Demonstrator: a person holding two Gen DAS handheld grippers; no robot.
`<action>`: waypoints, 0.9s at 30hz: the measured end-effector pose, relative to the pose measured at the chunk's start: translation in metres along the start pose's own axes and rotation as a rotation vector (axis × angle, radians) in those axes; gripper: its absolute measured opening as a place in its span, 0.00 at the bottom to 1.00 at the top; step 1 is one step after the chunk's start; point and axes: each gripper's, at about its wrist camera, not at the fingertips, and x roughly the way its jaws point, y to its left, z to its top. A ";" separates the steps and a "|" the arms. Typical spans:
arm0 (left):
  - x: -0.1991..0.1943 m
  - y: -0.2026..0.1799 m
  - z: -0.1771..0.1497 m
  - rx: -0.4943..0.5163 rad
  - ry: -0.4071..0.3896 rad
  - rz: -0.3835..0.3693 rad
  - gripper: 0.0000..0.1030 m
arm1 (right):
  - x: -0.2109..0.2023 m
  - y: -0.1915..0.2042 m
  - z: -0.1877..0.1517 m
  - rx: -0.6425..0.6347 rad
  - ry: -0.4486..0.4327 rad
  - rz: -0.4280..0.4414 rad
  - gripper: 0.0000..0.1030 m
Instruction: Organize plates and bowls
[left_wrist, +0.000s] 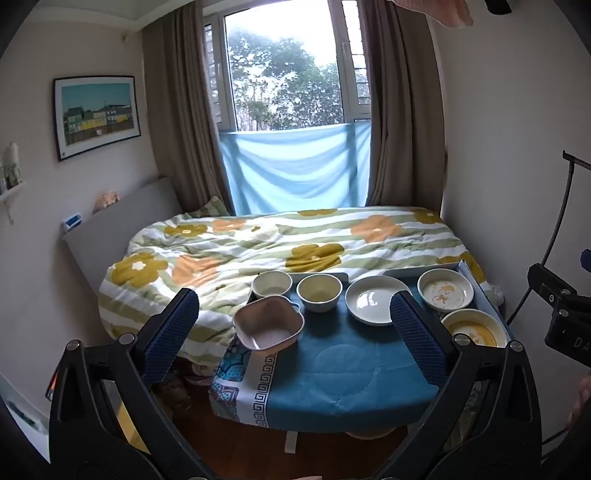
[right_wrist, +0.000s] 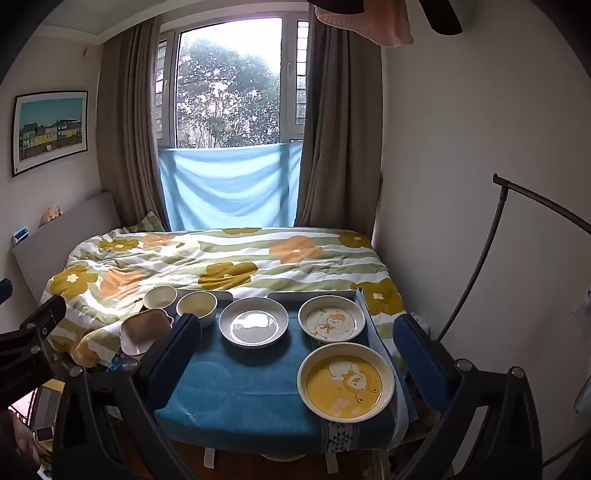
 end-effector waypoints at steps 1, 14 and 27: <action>0.000 0.000 0.000 -0.004 -0.002 -0.008 1.00 | -0.001 0.002 0.000 -0.001 0.002 -0.001 1.00; -0.001 0.000 0.005 -0.022 -0.013 -0.002 1.00 | 0.005 -0.009 -0.001 0.008 0.004 -0.003 1.00; 0.001 -0.004 0.004 -0.022 -0.022 0.019 1.00 | 0.008 0.000 -0.003 0.009 0.014 0.006 1.00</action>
